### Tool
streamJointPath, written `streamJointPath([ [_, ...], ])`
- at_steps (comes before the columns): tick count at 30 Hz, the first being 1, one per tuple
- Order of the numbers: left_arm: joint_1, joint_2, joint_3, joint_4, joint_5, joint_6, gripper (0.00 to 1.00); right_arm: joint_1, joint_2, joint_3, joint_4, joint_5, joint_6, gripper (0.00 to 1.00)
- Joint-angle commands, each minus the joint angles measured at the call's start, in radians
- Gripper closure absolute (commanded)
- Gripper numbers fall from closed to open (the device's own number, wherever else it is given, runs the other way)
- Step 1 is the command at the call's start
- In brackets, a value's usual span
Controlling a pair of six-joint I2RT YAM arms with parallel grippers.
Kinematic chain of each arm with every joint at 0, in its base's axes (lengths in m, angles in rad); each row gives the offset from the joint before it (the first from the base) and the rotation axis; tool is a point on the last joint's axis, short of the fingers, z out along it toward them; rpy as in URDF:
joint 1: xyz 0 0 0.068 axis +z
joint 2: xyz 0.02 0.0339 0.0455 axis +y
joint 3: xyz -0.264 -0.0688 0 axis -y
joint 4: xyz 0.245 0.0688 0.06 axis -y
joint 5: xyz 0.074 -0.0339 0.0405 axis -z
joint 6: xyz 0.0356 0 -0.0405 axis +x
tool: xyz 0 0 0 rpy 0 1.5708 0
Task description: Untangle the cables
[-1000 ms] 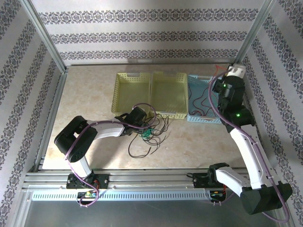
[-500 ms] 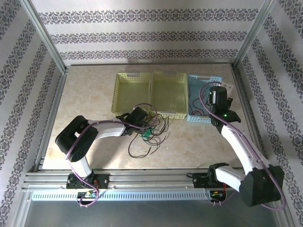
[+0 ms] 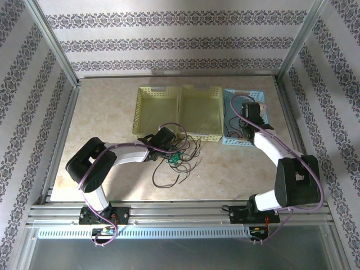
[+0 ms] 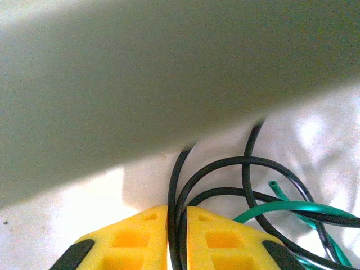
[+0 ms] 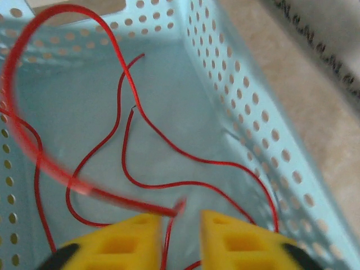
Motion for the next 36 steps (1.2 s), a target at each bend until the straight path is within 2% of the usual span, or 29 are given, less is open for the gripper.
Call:
streamJointPath([
  [1,-0.034,0.02,-0.002,-0.064,0.047,0.02,0.86,0.002,-0.041,0.028,0.017,-0.002,0.042,0.58],
  [3,-0.034,0.01,-0.005,-0.061,0.043,0.024,0.86,0.006,-0.097,0.019,0.01,0.018,0.041,0.53],
  [9,-0.034,-0.028,-0.017,-0.035,0.04,0.06,0.85,0.027,-0.275,-0.002,-0.073,0.063,0.03,0.48],
  [11,-0.034,-0.043,-0.024,-0.027,0.043,0.071,0.85,0.044,-0.33,-0.007,-0.11,0.047,0.019,0.47],
  [13,-0.034,-0.063,-0.038,-0.012,0.05,0.079,0.85,0.082,-0.38,-0.014,-0.134,-0.027,-0.017,0.47],
  [16,-0.034,-0.087,-0.052,0.006,0.065,0.082,0.84,0.177,-0.434,-0.035,-0.156,-0.31,-0.086,0.48],
  [18,-0.034,-0.098,-0.061,0.015,0.072,0.077,0.84,0.285,-0.445,-0.052,-0.182,-0.474,-0.111,0.48],
  [21,-0.034,-0.104,-0.066,0.023,0.071,0.069,0.84,0.463,-0.412,-0.06,-0.243,-0.479,-0.114,0.47],
  [24,-0.034,-0.103,-0.067,0.027,0.071,0.064,0.84,0.555,-0.348,-0.09,-0.237,-0.454,-0.07,0.47],
  [28,-0.034,-0.1,-0.064,0.032,0.066,0.062,0.84,0.547,-0.258,-0.129,-0.179,-0.46,-0.038,0.48],
  [36,-0.034,-0.103,-0.065,0.024,0.063,0.056,0.84,0.457,-0.147,-0.156,-0.081,-0.544,-0.028,0.53],
])
